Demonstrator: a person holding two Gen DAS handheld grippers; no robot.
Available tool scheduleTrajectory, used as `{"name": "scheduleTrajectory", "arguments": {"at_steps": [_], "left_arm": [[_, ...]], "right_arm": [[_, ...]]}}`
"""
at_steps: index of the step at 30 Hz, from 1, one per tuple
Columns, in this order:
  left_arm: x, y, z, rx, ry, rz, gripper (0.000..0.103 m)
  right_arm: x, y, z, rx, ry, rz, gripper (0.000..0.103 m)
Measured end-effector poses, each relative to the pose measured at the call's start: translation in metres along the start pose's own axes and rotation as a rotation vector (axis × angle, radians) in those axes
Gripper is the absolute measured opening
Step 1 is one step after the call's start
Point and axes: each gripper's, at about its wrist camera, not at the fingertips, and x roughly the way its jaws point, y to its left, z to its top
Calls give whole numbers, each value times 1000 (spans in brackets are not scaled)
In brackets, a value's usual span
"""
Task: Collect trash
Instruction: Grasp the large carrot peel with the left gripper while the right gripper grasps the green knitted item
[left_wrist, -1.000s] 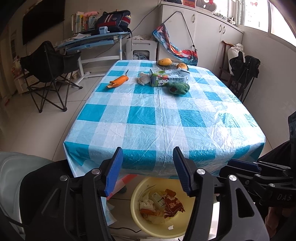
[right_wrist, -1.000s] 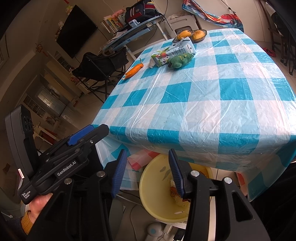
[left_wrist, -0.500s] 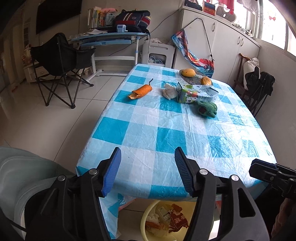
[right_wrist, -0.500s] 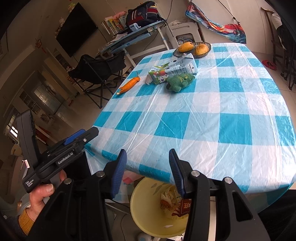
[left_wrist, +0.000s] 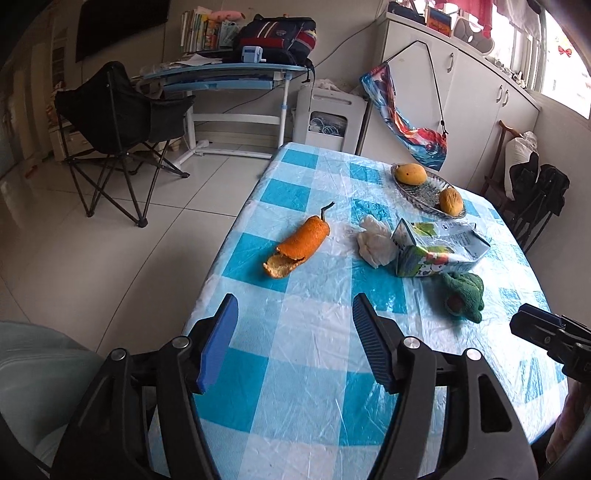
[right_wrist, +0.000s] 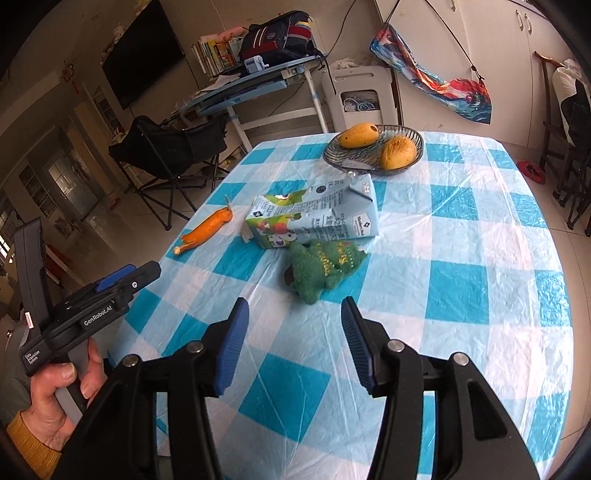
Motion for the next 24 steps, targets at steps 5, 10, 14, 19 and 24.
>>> {"name": "scheduleTrajectory", "arguments": {"at_steps": [5,10,14,19,24], "left_arm": [[33,-4,20,6,22,-4,62],[59,-7,35,10,36,8,62],[74,-10,42,13,44,19,62],[90,-13,43,28,116,2,49],[83,-17,34,56,129,-53,21]], "right_arm": [[18,-18,9,89,-1,37,54],[33,-28,12,135,4,54,55],[38,-34,15,148,2,68,46],[41,-26,14,113,23,104,16],[32,-10,10,59,10,123,3]]}}
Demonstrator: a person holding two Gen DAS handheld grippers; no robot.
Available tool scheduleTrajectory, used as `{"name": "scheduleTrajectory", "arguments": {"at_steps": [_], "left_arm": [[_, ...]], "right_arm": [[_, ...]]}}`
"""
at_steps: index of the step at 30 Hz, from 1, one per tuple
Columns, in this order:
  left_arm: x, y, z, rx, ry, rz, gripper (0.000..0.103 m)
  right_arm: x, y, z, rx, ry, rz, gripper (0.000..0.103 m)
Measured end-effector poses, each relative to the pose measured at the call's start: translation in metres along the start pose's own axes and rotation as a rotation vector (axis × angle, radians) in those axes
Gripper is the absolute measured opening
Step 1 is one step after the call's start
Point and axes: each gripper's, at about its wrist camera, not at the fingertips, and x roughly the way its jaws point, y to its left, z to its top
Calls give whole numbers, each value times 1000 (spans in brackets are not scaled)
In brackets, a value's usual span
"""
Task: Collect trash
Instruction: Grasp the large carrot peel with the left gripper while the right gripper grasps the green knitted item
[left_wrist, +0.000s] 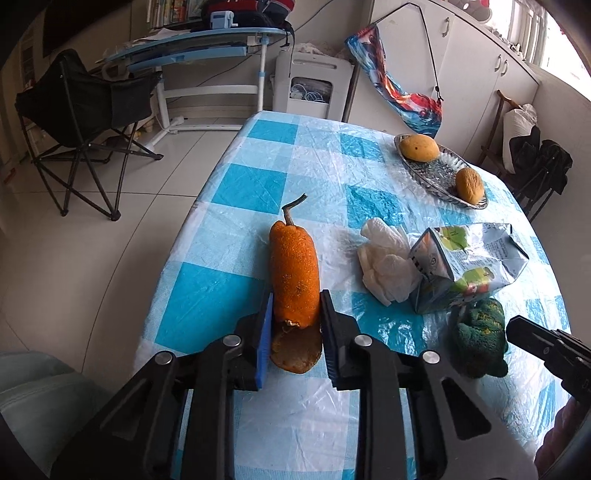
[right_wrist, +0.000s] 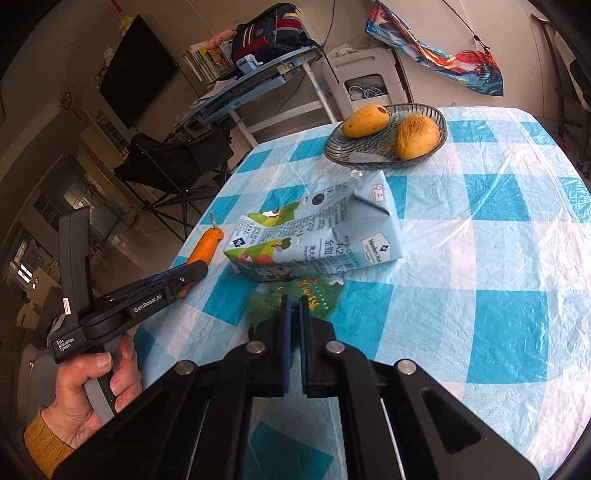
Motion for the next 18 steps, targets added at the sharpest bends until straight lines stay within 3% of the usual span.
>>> {"name": "scheduleTrajectory", "arguments": {"at_steps": [6,10,12,13,14,18], "left_arm": [[-32,-1,-25,-6,-28,-51,20],[-55,2,-44,-31,-51,-83,20],[-65,3,-55,-47,-62,-101,20],[-69,3,-61,-49,-68,-107,20],[-73,2,-66,-50,-73,-110,20],[-80,3,-80,-52,-84,-128,20]], "right_arm": [[-22,18,-13,-50,-18,15,3],[-26,18,-15,-63,-12,-35,3],[-22,7,-16,-4,-11,-41,14],[-19,1,-16,39,-14,-41,41],[-16,-5,-15,86,-23,-39,61],[8,-8,-6,155,0,-25,61]]}}
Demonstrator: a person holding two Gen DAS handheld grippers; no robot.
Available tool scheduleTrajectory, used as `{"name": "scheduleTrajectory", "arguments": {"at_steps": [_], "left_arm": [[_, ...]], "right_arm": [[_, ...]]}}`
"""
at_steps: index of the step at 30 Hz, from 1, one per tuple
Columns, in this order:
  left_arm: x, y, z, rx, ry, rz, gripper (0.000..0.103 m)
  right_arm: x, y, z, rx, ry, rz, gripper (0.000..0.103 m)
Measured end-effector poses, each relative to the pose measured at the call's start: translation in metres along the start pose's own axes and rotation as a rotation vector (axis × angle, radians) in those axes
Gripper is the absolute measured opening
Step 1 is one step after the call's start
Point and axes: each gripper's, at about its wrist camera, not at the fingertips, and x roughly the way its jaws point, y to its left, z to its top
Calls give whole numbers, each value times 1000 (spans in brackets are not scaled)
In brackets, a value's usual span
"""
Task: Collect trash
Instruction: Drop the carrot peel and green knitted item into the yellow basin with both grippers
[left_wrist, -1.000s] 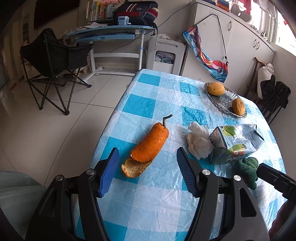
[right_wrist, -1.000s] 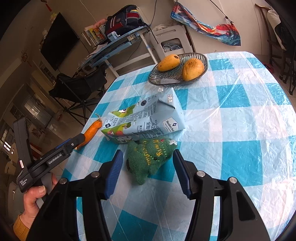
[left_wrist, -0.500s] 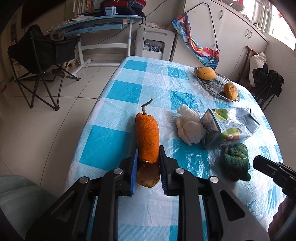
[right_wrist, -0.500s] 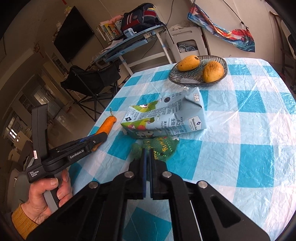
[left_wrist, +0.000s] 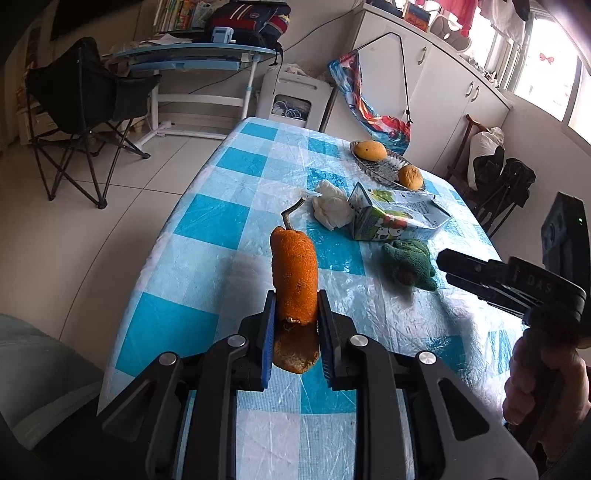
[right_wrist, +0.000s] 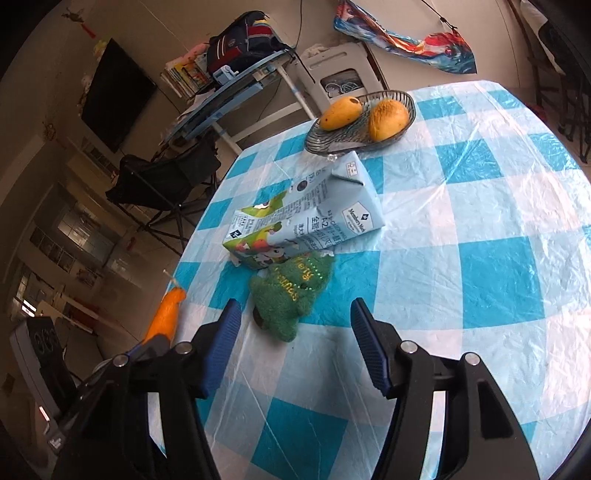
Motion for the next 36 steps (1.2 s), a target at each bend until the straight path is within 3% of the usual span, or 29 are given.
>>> {"name": "scheduleTrajectory", "arguments": {"at_steps": [4,6,11,19,27,36], "left_arm": [[-1,1,-3,8,2,-12,20],[0,1,-2,10,3,-18,20],[-3,-3,-3,20,-1,-31,20],[-33,-9,-19,13,-33,-46,20],[-62,-15,-45,5,-27,-59,20],[-89,-25,-77,25,-15,-64,20]], "right_arm": [[18,13,2,-44,-22,-44,61],[25,14,2,-53,-2,-36,37],[9,24,-6,-126,-11,-24,23],[-53,35,-42,-139,-61,49,23],[-88,41,-84,-140,-62,64,23],[-102,58,-137,-218,15,45,24]]}}
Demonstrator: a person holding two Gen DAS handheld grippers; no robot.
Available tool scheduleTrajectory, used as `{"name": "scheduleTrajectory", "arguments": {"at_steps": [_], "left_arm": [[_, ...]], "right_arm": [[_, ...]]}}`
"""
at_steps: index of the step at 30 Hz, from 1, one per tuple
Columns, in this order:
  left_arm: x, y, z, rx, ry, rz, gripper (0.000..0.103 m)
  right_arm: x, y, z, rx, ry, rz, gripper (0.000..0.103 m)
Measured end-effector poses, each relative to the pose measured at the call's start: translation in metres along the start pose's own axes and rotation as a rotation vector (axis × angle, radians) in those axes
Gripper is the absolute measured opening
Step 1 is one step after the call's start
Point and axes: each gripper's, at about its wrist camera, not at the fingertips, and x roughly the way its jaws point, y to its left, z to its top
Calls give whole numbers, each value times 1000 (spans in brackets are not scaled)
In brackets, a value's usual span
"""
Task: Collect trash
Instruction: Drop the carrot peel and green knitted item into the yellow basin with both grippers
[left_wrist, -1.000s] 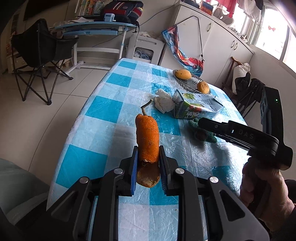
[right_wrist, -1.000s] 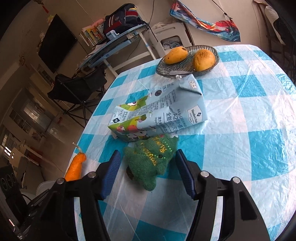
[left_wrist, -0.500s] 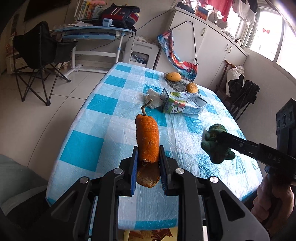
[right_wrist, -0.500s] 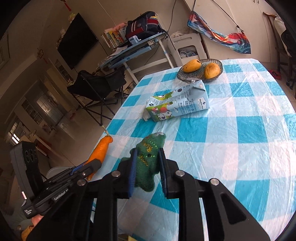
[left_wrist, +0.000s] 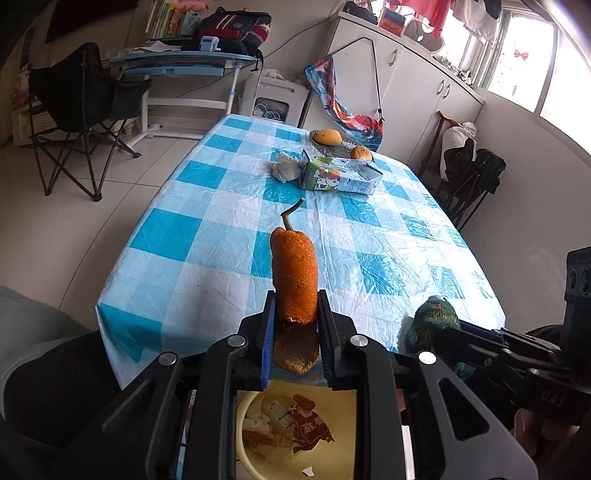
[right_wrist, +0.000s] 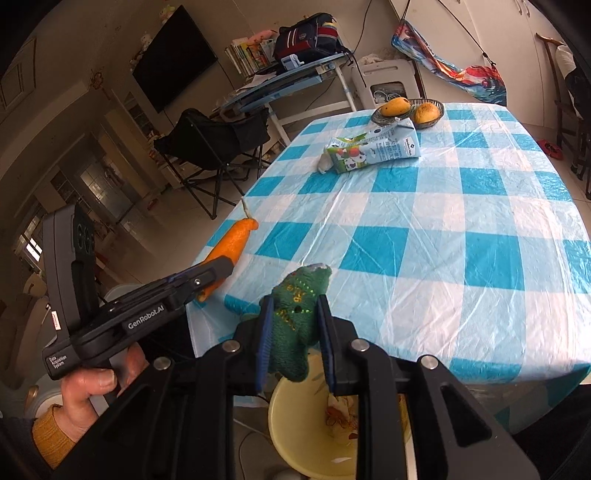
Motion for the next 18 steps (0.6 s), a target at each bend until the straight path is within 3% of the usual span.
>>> {"name": "scheduleTrajectory", "arguments": {"at_steps": [9,18], "left_arm": [[-16,-9,-18,25,16,1,20],[-24,-23,-31,70,28,-4,20]], "right_arm": [[-2,6,-28,-9,72,-27,26],[-5,10,-37,-17,85,-31,27]]}}
